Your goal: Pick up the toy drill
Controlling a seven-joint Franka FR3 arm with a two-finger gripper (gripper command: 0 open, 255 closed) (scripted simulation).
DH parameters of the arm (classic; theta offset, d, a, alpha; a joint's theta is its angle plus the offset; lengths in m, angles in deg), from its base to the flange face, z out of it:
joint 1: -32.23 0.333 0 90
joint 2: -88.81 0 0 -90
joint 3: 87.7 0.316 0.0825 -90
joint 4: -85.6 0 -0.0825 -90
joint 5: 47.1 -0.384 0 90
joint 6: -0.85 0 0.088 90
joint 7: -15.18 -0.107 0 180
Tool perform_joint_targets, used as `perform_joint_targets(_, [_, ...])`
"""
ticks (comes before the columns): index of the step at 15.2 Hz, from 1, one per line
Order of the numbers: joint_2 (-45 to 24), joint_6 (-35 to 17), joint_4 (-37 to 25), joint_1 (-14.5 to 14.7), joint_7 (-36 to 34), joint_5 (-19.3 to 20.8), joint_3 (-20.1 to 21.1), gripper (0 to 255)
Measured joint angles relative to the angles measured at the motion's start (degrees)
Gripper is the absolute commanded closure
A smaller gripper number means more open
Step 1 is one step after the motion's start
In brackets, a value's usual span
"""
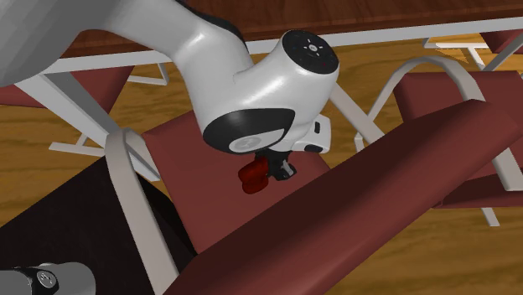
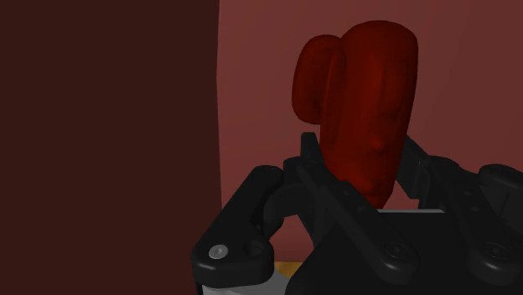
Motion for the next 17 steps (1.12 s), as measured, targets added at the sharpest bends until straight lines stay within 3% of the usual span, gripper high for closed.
perform_joint_targets(17, [8.2, 9.9, -1.9, 0.5, -2.7, 3.0, -0.9, 255])
